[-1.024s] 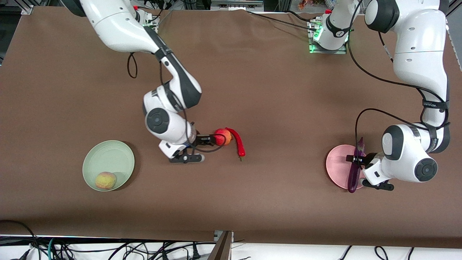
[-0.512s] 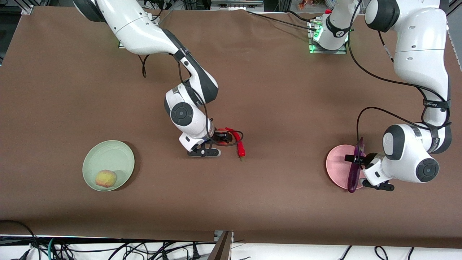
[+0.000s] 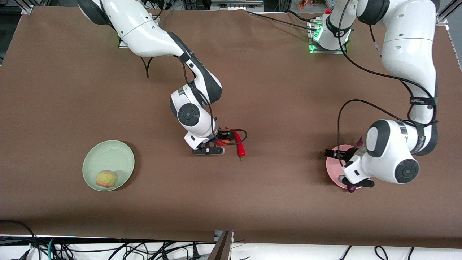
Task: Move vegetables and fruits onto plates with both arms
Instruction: 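Lift the apple with the right gripper while the left gripper grasps the chili, then carry the apple with the right gripper while the left gripper lifts the chili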
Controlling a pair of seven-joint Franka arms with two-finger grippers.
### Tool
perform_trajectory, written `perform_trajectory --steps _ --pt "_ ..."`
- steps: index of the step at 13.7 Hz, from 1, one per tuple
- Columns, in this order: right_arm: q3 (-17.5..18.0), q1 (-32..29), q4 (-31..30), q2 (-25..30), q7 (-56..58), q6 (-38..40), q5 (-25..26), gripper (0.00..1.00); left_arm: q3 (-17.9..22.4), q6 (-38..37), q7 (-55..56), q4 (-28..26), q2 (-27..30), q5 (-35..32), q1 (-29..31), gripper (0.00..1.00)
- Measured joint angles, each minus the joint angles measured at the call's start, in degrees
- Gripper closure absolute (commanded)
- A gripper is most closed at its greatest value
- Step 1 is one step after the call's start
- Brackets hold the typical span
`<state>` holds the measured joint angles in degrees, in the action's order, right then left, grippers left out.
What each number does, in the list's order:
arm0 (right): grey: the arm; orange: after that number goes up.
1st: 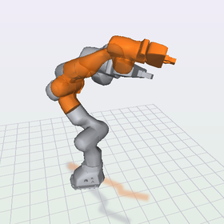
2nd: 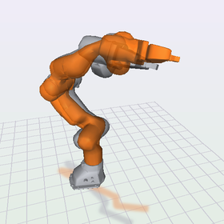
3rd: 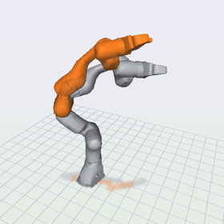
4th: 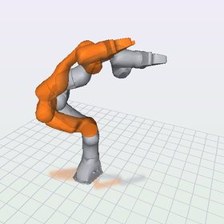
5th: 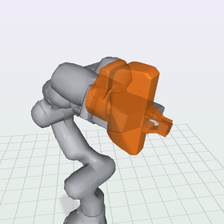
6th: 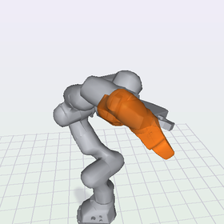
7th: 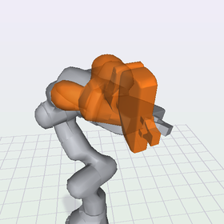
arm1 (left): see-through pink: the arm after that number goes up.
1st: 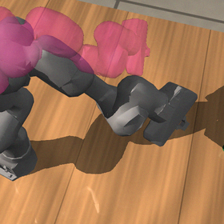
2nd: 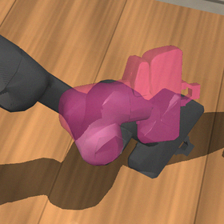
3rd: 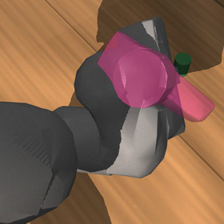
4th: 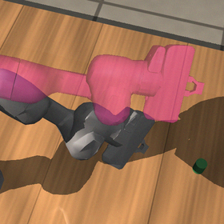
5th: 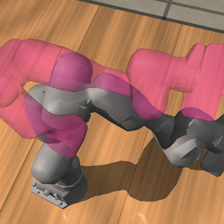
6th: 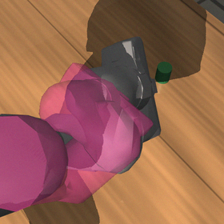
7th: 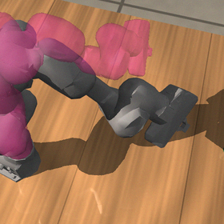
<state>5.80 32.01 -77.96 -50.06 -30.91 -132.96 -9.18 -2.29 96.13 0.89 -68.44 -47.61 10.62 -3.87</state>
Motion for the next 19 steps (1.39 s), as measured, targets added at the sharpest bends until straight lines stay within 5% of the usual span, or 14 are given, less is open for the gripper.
perform_trajectory --steps 3,4,10,14,19 --pt "0.0 0.7 -0.3 -0.9 0.0 -1.4 0.0 0.69 -4.8 -0.1 12.3 0.0 0.0 3.2 -0.7 0.0" --pt "0.0 0.7 -0.2 -0.8 -0.1 -1.6 0.0 0.77 -6.0 0.2 16.8 0.0 0.0 3.3 -2.0 0.0" --pt "-2.2 -2.3 1.1 1.2 1.4 4.5 0.0 0.8 -6.6 13.7 39.2 -1.8 -2.0 6.1 -15.3 0.0" --pt "-2.7 -16.2 3.1 5.3 21.9 18.0 0.0 0.8 -6.6 17.3 43.3 -2.1 -3.4 9.2 -17.8 0.0" --pt "-2.8 -26.9 2.9 5.3 39.0 19.7 4.1 0.8 -6.5 25.7 48.7 -2.7 -5.9 9.4 -24.2 0.01"
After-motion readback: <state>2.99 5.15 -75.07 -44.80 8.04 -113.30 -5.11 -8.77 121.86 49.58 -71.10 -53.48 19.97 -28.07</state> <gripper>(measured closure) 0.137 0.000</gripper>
